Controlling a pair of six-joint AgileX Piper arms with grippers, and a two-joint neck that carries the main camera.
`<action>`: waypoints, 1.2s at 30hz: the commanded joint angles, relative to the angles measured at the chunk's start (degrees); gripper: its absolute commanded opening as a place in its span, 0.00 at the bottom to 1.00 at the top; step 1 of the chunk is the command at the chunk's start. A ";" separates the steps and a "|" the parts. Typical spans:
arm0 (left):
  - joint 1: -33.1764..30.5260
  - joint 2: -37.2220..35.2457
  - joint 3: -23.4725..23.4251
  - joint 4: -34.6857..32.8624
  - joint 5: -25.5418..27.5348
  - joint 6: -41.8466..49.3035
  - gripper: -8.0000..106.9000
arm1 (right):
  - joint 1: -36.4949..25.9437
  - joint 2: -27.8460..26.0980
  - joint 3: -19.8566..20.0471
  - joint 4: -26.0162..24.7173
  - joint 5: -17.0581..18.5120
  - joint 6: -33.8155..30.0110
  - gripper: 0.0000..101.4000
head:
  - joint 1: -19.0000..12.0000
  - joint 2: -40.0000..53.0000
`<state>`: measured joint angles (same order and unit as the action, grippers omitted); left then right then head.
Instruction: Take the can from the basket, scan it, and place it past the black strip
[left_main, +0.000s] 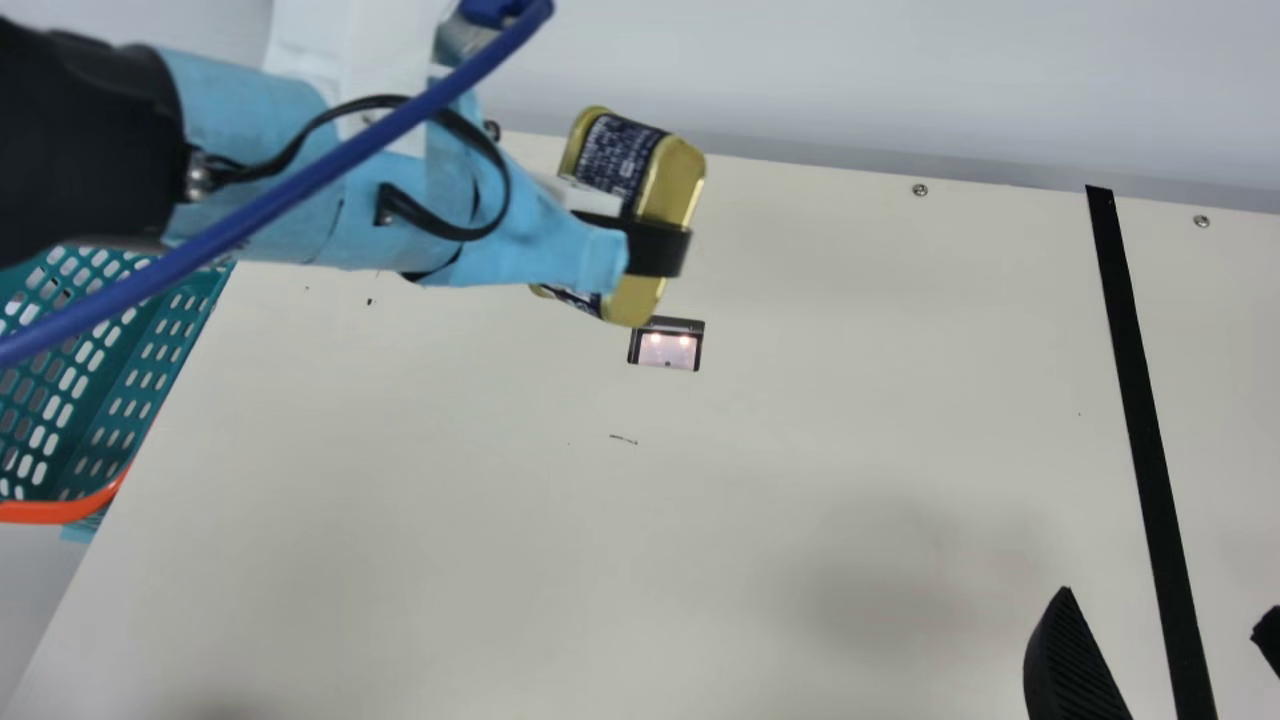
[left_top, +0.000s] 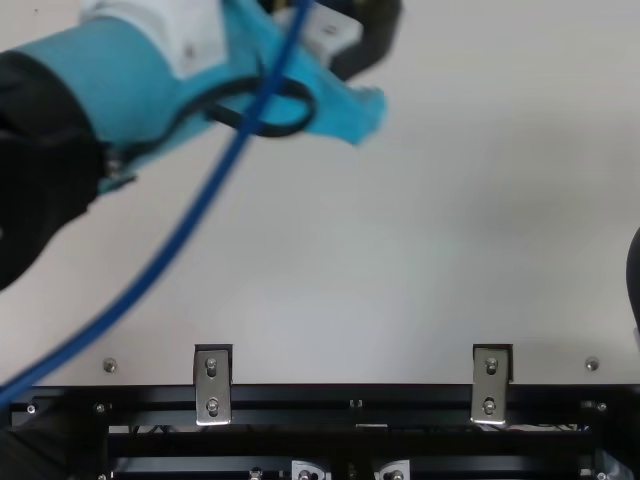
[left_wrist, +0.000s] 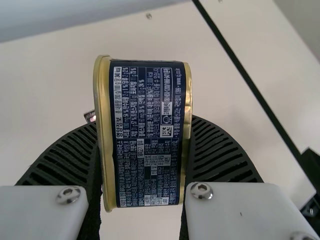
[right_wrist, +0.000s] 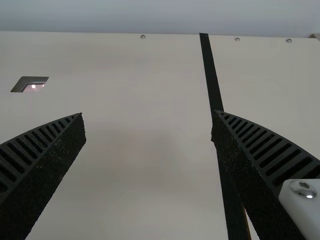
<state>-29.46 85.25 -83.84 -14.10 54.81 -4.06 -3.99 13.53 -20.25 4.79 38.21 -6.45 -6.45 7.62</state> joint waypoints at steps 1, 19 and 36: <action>-1.17 1.16 -4.04 0.75 8.44 0.57 0.16 | 0.00 0.00 0.00 0.00 0.00 0.00 1.00 | -0.64 0.33; -6.77 6.10 -1.31 4.74 15.09 8.04 0.16 | 0.00 0.00 0.00 0.00 0.00 0.00 1.00 | -0.64 0.33; -9.19 9.09 4.40 5.54 11.82 18.22 0.16 | 0.00 0.00 0.00 0.00 0.00 0.00 1.00 | -0.64 0.33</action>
<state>-38.53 94.31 -79.95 -8.60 67.15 13.52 -3.99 13.53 -20.25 4.79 38.21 -6.45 -6.45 7.62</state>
